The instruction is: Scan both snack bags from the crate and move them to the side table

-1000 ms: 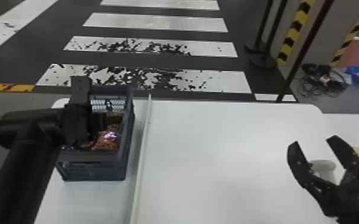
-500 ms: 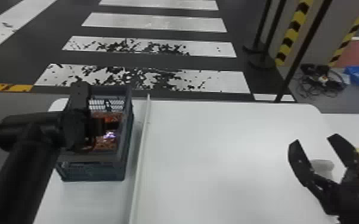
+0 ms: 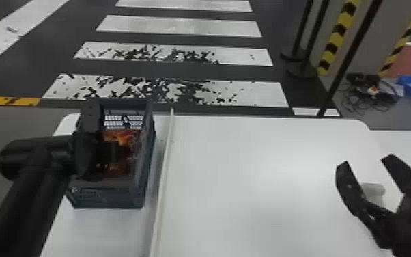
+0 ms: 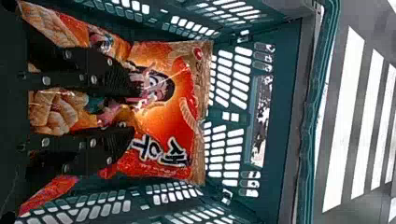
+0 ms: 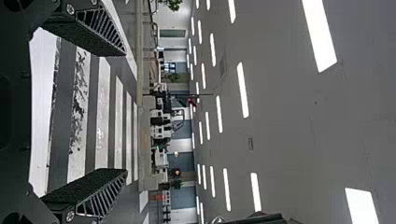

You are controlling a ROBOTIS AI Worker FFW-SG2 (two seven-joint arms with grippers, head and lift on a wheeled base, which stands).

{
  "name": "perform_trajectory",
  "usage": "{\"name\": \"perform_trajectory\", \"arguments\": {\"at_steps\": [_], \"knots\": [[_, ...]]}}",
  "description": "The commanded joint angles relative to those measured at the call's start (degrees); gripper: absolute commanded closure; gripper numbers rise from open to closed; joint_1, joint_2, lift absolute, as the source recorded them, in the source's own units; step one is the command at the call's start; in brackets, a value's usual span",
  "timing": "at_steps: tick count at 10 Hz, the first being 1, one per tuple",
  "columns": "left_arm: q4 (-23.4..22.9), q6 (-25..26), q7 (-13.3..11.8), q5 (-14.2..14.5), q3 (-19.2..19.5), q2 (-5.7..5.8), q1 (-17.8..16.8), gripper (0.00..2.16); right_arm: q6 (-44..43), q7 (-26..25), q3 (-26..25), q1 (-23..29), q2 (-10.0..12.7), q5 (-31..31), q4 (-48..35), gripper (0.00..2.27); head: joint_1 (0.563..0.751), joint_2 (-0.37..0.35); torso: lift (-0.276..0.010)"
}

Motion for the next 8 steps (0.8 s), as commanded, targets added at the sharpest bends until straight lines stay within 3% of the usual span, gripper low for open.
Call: {"name": "perform_trajectory", "arguments": {"at_steps": [1, 3, 8], "knots": [[-1.05, 0.75, 0.1, -0.03, 0.05, 0.05, 0.09, 2.15, -0.02, 0.0, -0.18, 0.4, 0.01, -0.1, -0.29, 0.1, 0.695, -0.034, -0.095], [-3.69, 1.8, 0.45, -0.03, 0.23, -0.12, 1.59, 2.15, -0.37, 0.0, -0.61, 0.84, 0.09, -0.37, -0.73, 0.1, 0.695, -0.036, -0.095], [-21.35, 8.66, 5.29, 1.73, 1.46, -0.3, 7.65, 2.15, -1.25, 0.0, -1.14, 1.81, 0.18, -0.89, -1.78, 0.1, 0.695, -0.048, -0.095]]}}
